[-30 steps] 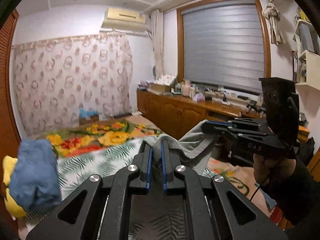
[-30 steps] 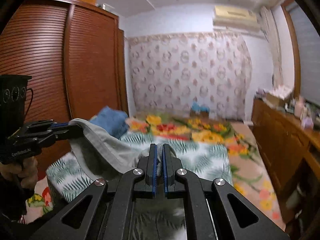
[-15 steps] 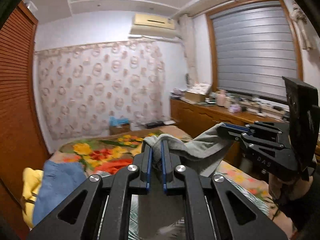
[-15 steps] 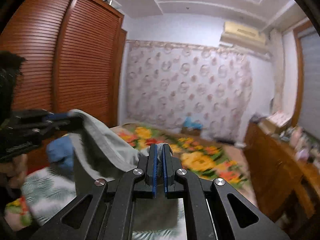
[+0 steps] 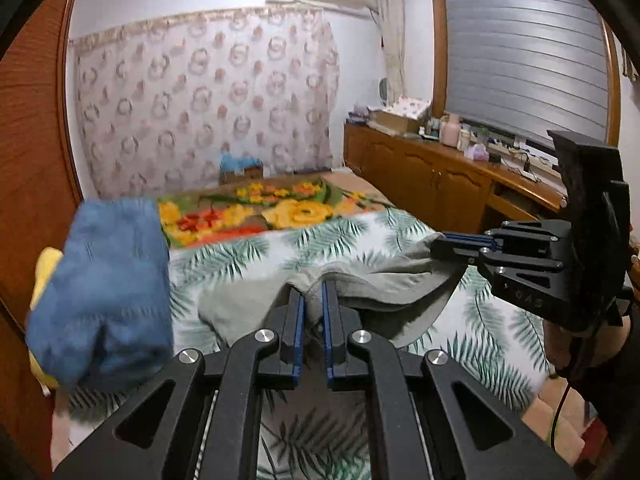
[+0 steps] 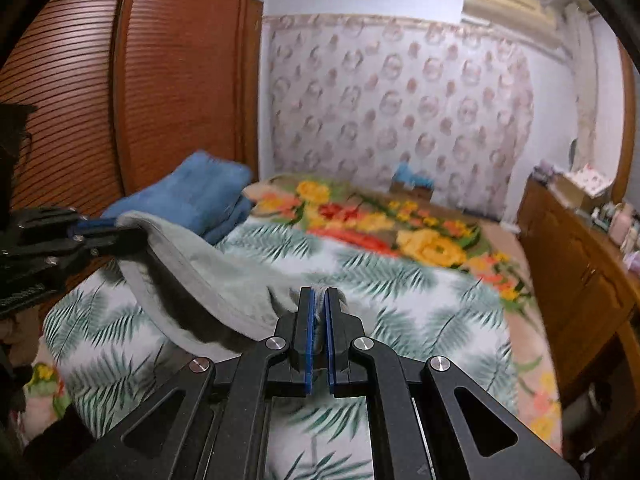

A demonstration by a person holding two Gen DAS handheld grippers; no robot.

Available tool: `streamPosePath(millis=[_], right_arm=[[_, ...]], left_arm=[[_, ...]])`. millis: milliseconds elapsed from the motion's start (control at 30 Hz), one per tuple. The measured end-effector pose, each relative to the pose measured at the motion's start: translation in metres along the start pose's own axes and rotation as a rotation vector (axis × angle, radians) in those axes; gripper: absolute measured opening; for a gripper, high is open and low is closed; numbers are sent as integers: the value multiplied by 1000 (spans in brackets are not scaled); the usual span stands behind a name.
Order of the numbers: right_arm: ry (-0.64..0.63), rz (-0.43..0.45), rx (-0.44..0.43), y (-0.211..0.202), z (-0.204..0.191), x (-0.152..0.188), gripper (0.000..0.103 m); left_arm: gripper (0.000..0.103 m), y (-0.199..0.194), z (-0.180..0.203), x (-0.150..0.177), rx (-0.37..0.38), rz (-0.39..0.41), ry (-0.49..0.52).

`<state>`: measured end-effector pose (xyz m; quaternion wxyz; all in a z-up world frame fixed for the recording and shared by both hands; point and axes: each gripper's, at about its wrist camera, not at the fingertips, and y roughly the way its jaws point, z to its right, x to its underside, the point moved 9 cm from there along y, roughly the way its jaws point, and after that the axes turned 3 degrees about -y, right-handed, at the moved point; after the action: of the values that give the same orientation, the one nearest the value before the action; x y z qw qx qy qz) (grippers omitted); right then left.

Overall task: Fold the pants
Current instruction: 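Carry the lifted end over the sweatshirt body with both grippers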

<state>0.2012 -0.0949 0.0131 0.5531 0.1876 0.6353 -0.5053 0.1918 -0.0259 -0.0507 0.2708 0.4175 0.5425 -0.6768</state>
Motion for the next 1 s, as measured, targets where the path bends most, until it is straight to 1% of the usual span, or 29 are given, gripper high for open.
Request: streamPosePath(millis=[100,300,400,567,700,900,1000], right_arm=[[-8,-23,-15,1,-1,1,4],[-11,-37,-21,-12,18,14,5],[-4,-38,-28,-12,16,16,5],[2,-45,-56,-18,8,30,4],[13,-43,-67,-23,1,34,5],[19,-29,-75,-36,-3,40,4],[30,-24,-83,-46,-5,46,5]], left_arm=[[9,-2,6,11,5,-10,-3],[9,-7,12,17,22,-13,-7],[9,-12,14,23,21,-12,6],[9,-25,13,34,40,-5,-21],[9,-35,18,37,44,2,-13],[9,-47,21,41,62,11,-21],[9,-51,27,45,78,3,-5]])
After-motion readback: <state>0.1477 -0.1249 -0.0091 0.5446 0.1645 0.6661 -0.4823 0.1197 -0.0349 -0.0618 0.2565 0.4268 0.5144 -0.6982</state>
